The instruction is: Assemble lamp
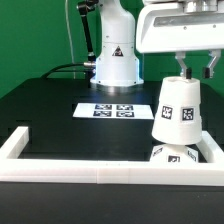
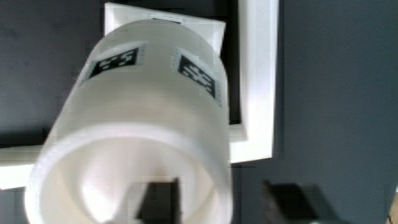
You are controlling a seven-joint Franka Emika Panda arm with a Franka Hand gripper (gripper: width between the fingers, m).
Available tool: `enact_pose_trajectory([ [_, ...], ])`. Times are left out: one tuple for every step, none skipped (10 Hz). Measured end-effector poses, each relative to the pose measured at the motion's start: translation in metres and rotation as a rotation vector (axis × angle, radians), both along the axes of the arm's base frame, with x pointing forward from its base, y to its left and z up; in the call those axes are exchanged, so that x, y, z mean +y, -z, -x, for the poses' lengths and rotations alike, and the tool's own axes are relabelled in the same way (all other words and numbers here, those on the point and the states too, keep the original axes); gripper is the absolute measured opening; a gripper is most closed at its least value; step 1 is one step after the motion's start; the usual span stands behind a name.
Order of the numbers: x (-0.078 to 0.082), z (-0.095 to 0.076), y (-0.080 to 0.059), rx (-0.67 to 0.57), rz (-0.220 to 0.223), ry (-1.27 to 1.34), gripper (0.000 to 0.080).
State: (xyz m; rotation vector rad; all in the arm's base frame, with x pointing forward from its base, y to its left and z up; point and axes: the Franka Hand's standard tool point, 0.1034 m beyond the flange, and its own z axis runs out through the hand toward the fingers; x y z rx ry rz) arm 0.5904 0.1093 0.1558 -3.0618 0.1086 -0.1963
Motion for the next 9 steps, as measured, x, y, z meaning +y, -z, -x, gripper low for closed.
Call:
enact_pose_trajectory([
  [0.000,0.000,0.000,0.000,0.000,0.001,0.0285],
  [0.001,0.001,-0.001,0.003,-0.002,0.010,0.0488],
  [-0.002,0.001,-0.005,0.010,-0.004,0.026,0.0622],
  [-0.002,0.003,-0.012,0.016,-0.007,0.065,0.0675],
  [0.000,0.005,-0.021,0.012,-0.004,0.097,0.0675],
  [0.003,0.008,-0.027,0.005,0.007,0.128,0.0695],
  [0.008,0.010,-0.029,-0.002,0.022,0.151,0.0695],
  [0.016,0.011,-0.030,-0.011,0.041,0.144,0.0698],
  [0.015,0.011,-0.029,-0.008,0.036,0.130,0.0698],
])
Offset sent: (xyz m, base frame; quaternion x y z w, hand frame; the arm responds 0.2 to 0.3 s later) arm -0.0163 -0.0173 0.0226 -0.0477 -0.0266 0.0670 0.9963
